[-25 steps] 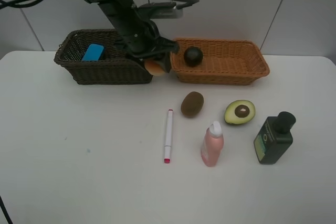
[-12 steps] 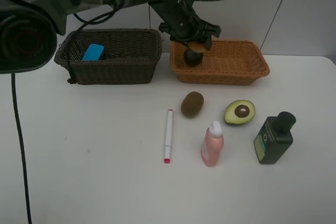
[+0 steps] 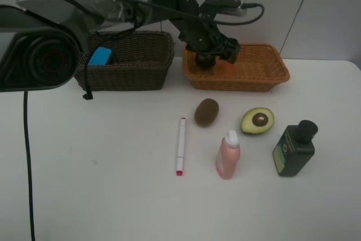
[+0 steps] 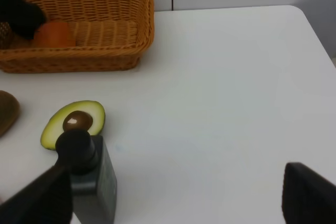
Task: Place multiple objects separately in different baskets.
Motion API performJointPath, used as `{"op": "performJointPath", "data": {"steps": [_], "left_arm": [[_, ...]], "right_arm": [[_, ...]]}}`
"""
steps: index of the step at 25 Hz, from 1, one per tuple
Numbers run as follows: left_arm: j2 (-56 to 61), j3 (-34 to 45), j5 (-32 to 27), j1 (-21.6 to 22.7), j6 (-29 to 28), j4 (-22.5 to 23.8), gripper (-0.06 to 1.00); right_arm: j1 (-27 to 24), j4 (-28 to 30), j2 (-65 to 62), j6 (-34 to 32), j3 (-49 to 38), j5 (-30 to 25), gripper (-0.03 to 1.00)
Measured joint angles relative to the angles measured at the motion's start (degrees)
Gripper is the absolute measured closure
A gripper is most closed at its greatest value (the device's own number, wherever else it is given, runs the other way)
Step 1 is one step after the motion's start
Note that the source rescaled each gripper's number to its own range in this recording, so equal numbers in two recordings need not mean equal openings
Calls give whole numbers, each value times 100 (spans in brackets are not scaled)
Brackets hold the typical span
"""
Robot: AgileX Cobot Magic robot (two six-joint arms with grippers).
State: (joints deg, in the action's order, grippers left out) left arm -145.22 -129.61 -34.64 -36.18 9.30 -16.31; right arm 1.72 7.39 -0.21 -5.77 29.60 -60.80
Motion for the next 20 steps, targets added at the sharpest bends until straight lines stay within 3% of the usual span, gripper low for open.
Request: {"op": "performJointPath", "data": {"steps": [6, 12, 20], "left_arm": [[388, 0, -1129, 0, -521, 24, -3], [965, -30, -3191, 0, -1882, 206, -3], [1411, 528, -3394, -103, -2146, 315, -3]], "right_arm": [[0, 0, 0, 0, 0, 0, -3], [0, 0, 0, 0, 0, 0, -3], [0, 0, 0, 0, 0, 0, -3]]}}
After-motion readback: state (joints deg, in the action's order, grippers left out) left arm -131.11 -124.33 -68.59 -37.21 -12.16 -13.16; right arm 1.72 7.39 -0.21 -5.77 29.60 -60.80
